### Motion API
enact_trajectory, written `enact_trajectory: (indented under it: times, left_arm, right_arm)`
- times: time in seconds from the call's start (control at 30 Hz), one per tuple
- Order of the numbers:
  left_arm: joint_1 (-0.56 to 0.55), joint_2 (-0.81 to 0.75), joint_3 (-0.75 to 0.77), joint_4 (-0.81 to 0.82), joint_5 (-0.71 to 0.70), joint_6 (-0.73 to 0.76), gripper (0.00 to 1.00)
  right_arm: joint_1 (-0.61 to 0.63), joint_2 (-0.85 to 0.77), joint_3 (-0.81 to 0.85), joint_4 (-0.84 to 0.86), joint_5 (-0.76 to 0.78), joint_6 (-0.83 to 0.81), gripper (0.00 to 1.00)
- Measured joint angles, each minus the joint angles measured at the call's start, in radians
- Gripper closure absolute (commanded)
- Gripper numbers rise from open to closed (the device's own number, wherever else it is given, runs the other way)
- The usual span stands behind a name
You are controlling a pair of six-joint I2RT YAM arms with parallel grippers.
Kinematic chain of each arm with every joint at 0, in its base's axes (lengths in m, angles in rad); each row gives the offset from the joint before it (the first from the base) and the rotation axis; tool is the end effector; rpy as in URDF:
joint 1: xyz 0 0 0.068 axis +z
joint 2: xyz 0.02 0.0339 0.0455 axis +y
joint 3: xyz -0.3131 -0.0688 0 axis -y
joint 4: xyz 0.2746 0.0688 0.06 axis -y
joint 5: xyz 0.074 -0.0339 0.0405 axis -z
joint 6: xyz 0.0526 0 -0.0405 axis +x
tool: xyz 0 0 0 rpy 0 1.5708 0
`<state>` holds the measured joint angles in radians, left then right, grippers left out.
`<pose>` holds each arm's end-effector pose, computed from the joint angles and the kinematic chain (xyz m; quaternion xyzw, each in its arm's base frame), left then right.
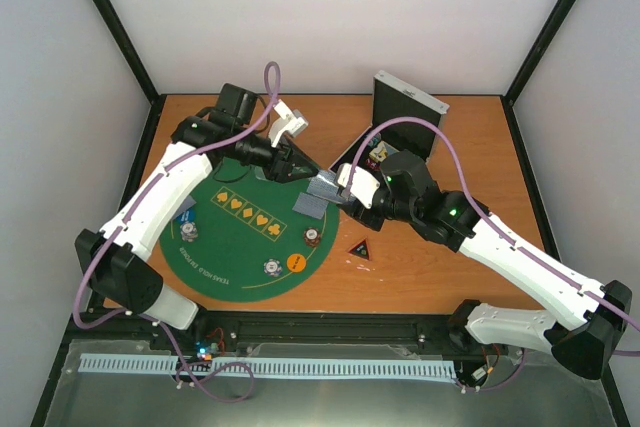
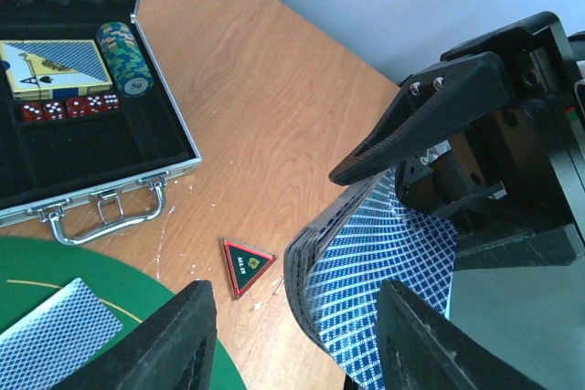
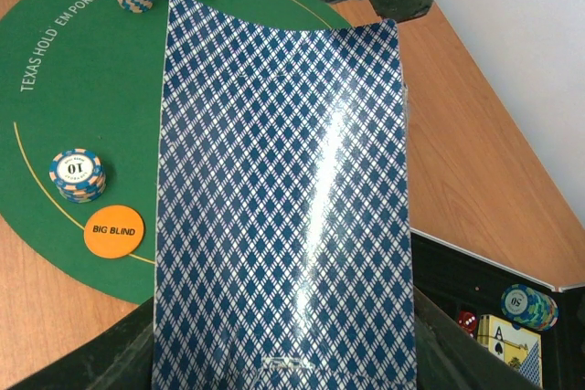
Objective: Distribute texas hold em gaming equipment
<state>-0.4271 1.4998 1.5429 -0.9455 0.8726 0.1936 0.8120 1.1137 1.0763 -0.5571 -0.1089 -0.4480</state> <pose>0.2895 -0.1760 0.4130 0.3935 0.7729 -0.4311 0.2488 0.1769 0.1948 0.3734 -0.5402 0.6976 0.1320 0.4519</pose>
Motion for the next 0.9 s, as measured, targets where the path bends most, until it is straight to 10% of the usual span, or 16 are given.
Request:
enact_trajectory:
  times: [0.9]
  left_arm:
    - [-0.030,0.021,-0.029,-0.019,-0.001,0.011,0.70]
  right_arm:
    - [0.000,0.000,0.000,0.000,0.009,0.000,0.49]
